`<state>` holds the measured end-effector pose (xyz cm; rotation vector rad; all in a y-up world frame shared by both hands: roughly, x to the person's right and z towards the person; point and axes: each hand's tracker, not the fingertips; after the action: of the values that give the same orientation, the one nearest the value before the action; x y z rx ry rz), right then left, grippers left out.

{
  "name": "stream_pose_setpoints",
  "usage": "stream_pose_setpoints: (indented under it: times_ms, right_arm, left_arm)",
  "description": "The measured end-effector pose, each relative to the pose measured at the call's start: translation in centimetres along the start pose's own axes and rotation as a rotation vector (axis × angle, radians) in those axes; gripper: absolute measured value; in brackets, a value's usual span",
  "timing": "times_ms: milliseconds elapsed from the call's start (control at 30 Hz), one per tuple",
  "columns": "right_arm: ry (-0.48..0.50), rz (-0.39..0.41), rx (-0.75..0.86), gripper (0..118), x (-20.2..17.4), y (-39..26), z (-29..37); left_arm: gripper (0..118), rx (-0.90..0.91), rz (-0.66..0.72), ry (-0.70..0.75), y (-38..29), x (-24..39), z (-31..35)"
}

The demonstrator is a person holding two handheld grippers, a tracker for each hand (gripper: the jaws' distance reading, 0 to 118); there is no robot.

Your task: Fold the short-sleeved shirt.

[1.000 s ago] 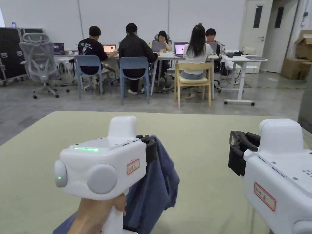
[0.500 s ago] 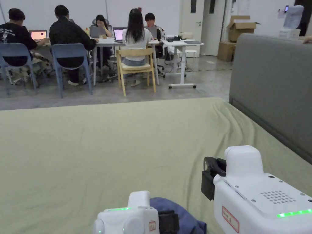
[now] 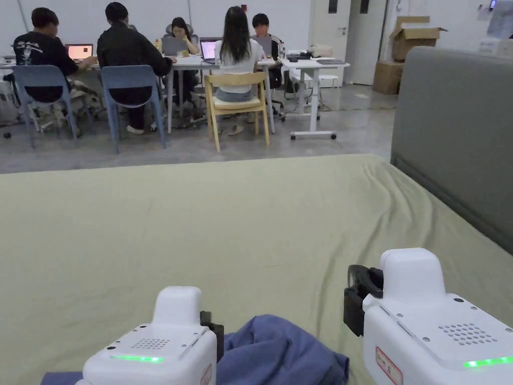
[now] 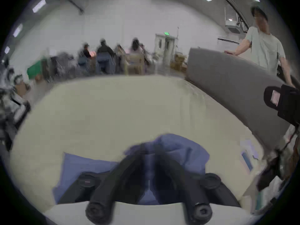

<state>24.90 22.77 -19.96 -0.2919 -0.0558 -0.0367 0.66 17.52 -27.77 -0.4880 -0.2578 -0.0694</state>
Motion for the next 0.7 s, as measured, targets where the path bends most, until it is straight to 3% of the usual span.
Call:
stream_pose_setpoints:
  times_ms: [133,333,367,400,433,467,567,700]
  right_arm:
    - [0.041,-0.008,-0.011,2,-2.1,-0.9,0.8]
    - [0.115,0.006,-0.054,2,-5.8,-2.7,0.3]
    - [0.126,0.007,-0.065,2,-6.3,-3.0,0.0]
    - [0.140,0.008,-0.076,2,-6.7,-3.3,-0.4]
    - [0.154,0.006,-0.087,2,-7.1,-3.5,-0.8]
    - [0.163,0.005,-0.098,2,-7.5,-3.7,-1.3]
    - [0.167,0.015,-0.118,2,-8.4,-4.4,-2.7]
    - [0.171,0.045,-0.151,2,-9.2,-5.4,-4.7]
  left_arm:
    - [0,-0.010,0.046,-0.007,-1.6,-3.4,4.0]
    - [0,-0.080,0.079,0.147,-5.6,-8.5,5.0]
    - [9,-0.085,0.107,0.164,-6.2,-9.7,4.9]
    - [47,-0.098,0.145,0.173,-6.8,-11.1,4.7]
    - [99,-0.141,0.201,0.158,-7.3,-12.6,4.0]
    - [118,-0.209,0.243,0.148,-7.8,-14.0,3.1]
    - [118,-0.285,0.336,0.167,-8.8,-18.0,0.3]
    - [118,-0.335,0.245,0.286,-10.1,-19.3,-1.9]
